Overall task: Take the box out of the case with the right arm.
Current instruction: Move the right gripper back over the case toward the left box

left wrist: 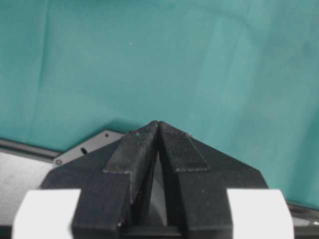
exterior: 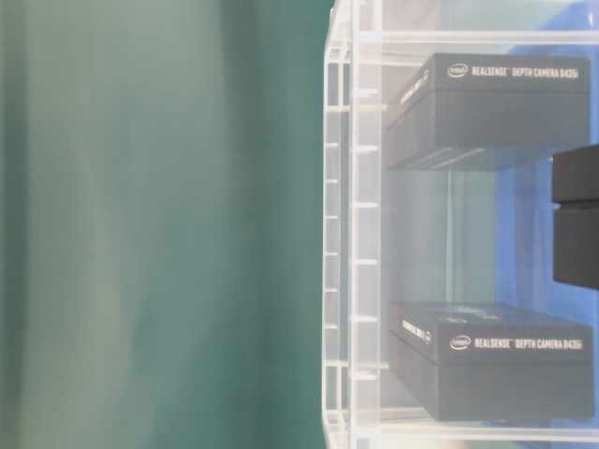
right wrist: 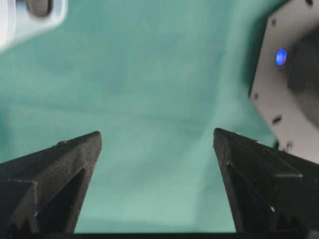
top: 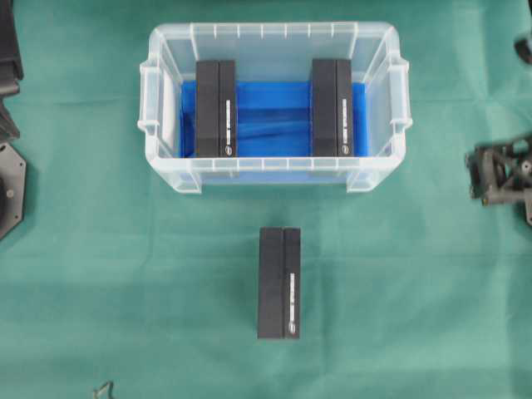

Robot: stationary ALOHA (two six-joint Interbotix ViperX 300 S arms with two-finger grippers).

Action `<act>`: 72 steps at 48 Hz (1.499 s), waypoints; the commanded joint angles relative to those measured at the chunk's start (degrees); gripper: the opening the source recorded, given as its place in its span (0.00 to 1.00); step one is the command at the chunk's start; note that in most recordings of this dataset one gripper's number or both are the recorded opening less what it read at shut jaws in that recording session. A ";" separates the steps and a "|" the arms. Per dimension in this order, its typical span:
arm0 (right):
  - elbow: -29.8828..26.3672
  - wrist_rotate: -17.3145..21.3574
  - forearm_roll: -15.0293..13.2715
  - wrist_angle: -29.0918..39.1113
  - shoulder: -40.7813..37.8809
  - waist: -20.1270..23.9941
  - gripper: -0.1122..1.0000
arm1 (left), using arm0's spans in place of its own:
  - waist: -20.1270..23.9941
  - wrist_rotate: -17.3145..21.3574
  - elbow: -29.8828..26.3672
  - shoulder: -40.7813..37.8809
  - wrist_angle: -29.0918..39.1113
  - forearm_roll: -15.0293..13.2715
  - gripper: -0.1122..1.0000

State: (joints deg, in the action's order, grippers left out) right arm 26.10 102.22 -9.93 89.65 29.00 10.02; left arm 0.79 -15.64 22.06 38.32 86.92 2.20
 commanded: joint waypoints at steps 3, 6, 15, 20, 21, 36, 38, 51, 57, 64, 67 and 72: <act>0.53 -5.71 -0.26 -2.02 2.02 -7.21 0.95 | 0.18 0.09 -0.70 0.18 -0.18 0.18 0.20; 0.88 -9.05 -0.26 -2.72 2.11 -10.81 0.95 | 0.18 0.09 -0.70 0.18 -0.18 0.26 0.20; 1.14 -19.69 0.00 -4.31 1.67 -20.74 0.95 | 0.18 0.00 -0.70 0.09 -0.26 0.18 0.20; 1.05 -23.47 0.35 -5.10 1.23 -24.79 0.95 | 0.18 0.00 -0.79 0.09 -0.26 0.18 0.20; 1.14 -23.91 0.35 -5.27 1.14 -25.40 0.95 | 0.18 0.00 -0.79 0.00 -0.18 0.18 0.20; 1.14 -24.87 0.88 -5.71 0.35 -27.07 0.95 | 0.18 0.09 -0.70 0.18 -0.26 0.18 0.20; 1.14 -24.79 0.88 -5.71 0.35 -27.07 0.95 | 0.18 0.09 -0.70 0.18 -0.26 0.18 0.20; 1.14 -24.70 0.97 -5.71 0.26 -27.07 0.95 | 0.18 0.09 -0.70 0.18 -0.26 0.18 0.20; 1.14 -24.79 0.97 -5.80 0.26 -27.07 0.95 | 0.18 0.09 -0.70 0.18 -0.26 0.18 0.20; 1.14 -24.70 0.97 -5.71 0.26 -27.07 0.95 | 0.18 0.09 -0.70 0.18 -0.26 0.18 0.20; 1.14 -24.79 0.97 -5.71 0.26 -27.07 0.95 | 0.18 0.09 -0.70 0.09 -0.26 0.18 0.20; 1.14 -24.79 1.14 -5.71 0.26 -27.07 0.95 | 0.18 0.09 -0.79 0.00 -0.26 0.18 0.20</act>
State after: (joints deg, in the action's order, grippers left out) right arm 27.77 77.43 -8.96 84.11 29.09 -16.96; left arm 0.79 -15.64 22.06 38.32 87.01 2.20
